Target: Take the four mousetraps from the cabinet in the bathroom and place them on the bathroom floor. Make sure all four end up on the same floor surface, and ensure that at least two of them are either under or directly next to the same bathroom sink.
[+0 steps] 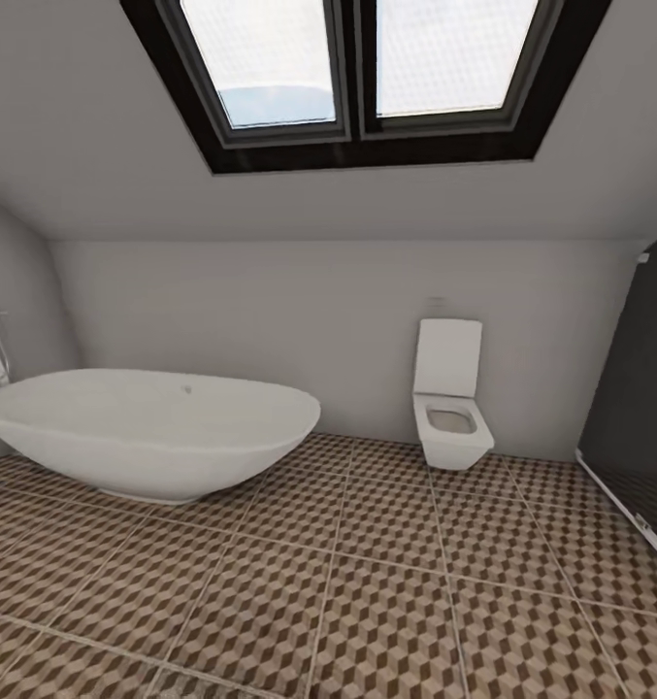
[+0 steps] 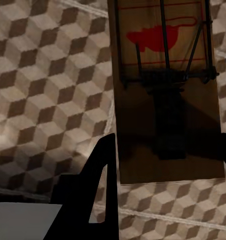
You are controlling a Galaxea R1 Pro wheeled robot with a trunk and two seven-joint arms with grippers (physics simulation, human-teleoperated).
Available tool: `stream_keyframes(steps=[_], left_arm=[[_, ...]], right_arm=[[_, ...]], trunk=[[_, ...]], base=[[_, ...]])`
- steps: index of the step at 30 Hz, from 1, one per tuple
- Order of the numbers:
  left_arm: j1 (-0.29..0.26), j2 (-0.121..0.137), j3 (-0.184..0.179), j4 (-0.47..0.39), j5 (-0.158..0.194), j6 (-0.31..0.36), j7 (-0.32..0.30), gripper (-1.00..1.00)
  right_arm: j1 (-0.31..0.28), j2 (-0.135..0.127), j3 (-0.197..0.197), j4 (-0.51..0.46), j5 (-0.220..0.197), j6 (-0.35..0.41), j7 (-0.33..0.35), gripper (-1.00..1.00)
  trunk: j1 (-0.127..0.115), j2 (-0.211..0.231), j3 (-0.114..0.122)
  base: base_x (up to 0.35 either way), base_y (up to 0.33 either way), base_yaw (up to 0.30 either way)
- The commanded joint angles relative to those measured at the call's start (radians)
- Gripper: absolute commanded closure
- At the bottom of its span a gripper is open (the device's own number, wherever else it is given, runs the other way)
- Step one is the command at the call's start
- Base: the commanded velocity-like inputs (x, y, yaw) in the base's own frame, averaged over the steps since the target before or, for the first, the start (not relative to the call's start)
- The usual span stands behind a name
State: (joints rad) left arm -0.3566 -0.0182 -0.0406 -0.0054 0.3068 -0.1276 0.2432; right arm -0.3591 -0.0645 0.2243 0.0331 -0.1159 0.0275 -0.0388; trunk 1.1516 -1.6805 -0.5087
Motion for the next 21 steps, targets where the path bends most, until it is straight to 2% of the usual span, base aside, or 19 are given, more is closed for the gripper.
stream_keyframes(steps=[1, 21], left_arm=[[-0.001, 0.0, -0.005, 0.001, 0.005, -0.003, 0.005, 1.0], [-0.001, 0.0, -0.005, 0.001, 0.005, -0.003, 0.004, 1.0]], right_arm=[[-0.001, 0.0, 0.009, 0.001, -0.012, 0.002, 0.0, 1.0], [-0.001, 0.001, 0.009, 0.001, -0.012, 0.002, 0.002, 1.0]], trunk=[[0.0, -0.001, -0.001], [0.0, -0.001, -0.001]], base=[[0.0, 0.0, 0.29], [0.0, 0.0, 0.29]])
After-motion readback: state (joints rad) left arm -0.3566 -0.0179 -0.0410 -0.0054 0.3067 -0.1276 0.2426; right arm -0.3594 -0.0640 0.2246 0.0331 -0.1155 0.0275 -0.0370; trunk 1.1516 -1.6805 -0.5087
